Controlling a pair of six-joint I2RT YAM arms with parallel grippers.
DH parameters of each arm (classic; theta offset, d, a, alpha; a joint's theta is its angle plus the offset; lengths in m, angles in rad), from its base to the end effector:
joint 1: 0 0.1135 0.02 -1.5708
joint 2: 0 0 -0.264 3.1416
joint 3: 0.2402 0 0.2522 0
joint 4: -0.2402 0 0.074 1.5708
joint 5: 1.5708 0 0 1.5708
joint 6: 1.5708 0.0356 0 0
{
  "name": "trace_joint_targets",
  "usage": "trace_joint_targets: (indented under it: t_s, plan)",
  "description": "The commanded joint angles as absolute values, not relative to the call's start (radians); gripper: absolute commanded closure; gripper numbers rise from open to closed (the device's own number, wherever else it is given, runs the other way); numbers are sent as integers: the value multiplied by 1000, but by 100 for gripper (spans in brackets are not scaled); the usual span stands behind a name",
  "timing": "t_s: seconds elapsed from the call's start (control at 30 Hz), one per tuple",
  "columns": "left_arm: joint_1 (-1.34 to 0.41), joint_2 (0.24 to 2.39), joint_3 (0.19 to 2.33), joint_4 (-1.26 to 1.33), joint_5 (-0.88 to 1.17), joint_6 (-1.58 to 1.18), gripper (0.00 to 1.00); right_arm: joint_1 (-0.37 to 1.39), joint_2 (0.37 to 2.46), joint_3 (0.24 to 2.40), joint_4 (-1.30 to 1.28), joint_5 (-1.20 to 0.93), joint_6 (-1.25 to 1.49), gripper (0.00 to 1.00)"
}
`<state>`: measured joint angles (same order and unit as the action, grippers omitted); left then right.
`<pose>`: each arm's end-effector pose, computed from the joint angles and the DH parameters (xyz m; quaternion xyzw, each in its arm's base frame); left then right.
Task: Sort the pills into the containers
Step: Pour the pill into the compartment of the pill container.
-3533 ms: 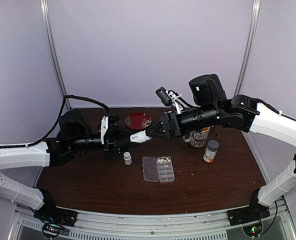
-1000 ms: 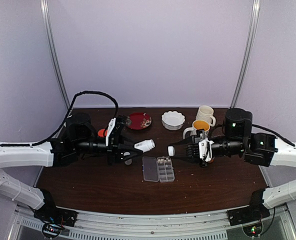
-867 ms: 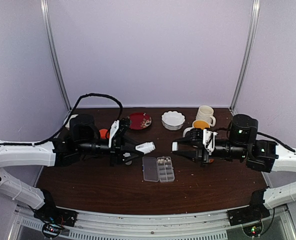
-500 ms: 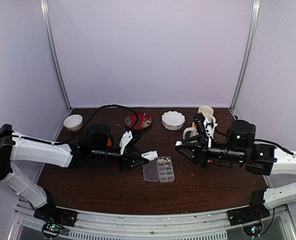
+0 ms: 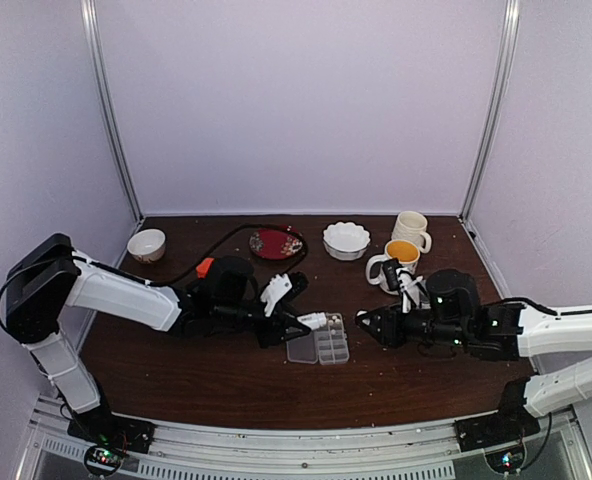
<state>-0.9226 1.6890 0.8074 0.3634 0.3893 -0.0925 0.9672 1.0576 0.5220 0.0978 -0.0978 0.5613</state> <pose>0.1982 -0.2841 0.1718 0.4310 0.7371 -0.3857 0.3494 0.1281 0.1920 0.2237 -0.1956 0.8202 0.4007 0.3584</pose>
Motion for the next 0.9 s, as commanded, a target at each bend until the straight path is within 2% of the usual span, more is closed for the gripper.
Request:
trace_joint_targets:
  t_s: [0.0, 0.33, 0.87]
  plan:
    - [-941, 1733, 892, 310, 349, -36, 100, 936, 1108, 519, 68, -55, 661, 100]
    - [-957, 1841, 985, 252, 347, 18, 100, 918, 1177, 520, 142, -102, 740, 100]
    - [-977, 1920, 1130, 88, 265, 57, 100, 896, 1077, 477, 101, -41, 758, 100]
